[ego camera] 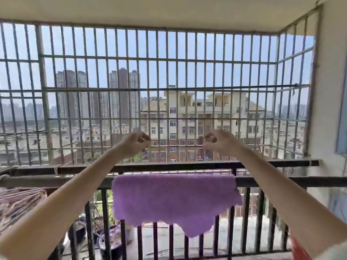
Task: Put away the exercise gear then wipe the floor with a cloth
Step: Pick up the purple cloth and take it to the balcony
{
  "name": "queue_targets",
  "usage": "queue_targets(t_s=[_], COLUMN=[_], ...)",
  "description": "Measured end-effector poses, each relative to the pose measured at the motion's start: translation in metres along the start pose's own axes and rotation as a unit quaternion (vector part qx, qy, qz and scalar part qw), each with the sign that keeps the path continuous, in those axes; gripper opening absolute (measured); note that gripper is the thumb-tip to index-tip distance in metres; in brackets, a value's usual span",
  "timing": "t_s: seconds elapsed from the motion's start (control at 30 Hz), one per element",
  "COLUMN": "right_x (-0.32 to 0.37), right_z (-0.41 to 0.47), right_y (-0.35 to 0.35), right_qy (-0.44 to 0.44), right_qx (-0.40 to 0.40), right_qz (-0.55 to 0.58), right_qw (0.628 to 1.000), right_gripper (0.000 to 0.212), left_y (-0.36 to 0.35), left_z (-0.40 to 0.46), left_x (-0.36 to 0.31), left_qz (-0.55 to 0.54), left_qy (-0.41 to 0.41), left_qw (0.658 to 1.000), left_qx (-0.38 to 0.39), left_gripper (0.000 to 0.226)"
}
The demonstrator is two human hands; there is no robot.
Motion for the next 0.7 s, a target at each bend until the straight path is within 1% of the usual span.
queue_targets(t_s=[0.07,0.17,0.23,0.3,0.33,0.4,0.5,0.6,0.63,0.67,0.7], right_x=[-0.005,-0.007,-0.004,0.001,0.004,0.011,0.015,0.017,0.018,0.017,0.016], right_z=[-0.003,-0.005,-0.008,-0.013,-0.017,-0.025,-0.033,-0.042,-0.046,-0.051,-0.056], right_y=[-0.005,-0.013,-0.020,-0.029,-0.032,-0.035,-0.031,-0.028,-0.027,-0.026,-0.021], right_qy=[0.005,0.003,0.003,0.010,0.016,0.033,0.045,0.047,0.050,0.054,0.056], right_qx=[0.019,0.048,0.074,0.127,0.154,0.185,0.176,0.171,0.163,0.141,0.099], right_qz=[0.003,0.010,0.044,0.072,0.076,0.083,0.097,0.079,0.070,0.065,0.064], right_qw=[1.000,0.999,0.996,0.989,0.985,0.979,0.979,0.981,0.983,0.986,0.991], right_gripper=[0.030,0.024,0.024,0.024,0.025,0.024,0.022,0.022,0.021,0.021,0.021], left_y=[-0.002,-0.005,-0.012,-0.022,-0.025,-0.026,-0.020,-0.013,-0.010,-0.003,0.005], left_z=[-0.001,-0.006,-0.010,-0.019,-0.023,-0.030,-0.039,-0.047,-0.051,-0.056,-0.063], left_x=[0.006,0.012,0.016,0.027,0.032,0.039,0.043,0.041,0.036,0.028,0.018], left_qz=[-0.012,-0.023,-0.013,0.033,0.060,0.079,0.060,0.043,0.040,0.039,0.032], left_qy=[-0.002,0.008,0.041,0.097,0.106,0.084,0.045,0.025,0.008,-0.016,-0.042], left_qw=[1.000,0.998,0.993,0.977,0.968,0.963,0.967,0.972,0.977,0.986,0.994], left_qx=[0.022,0.054,0.110,0.189,0.218,0.242,0.242,0.228,0.208,0.163,0.099], left_gripper=[0.011,0.014,0.009,0.015,0.016,0.016,0.015,0.014,0.015,0.017,0.021])
Point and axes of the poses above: each hand's wrist, its own z-axis towards the middle knuckle, its own y-axis out of the back of the hand, x = y × z, the point moved 7 cm from there along z, towards the middle knuckle, and after that the axes turned 8 degrees about y, right-handed, at the moved point
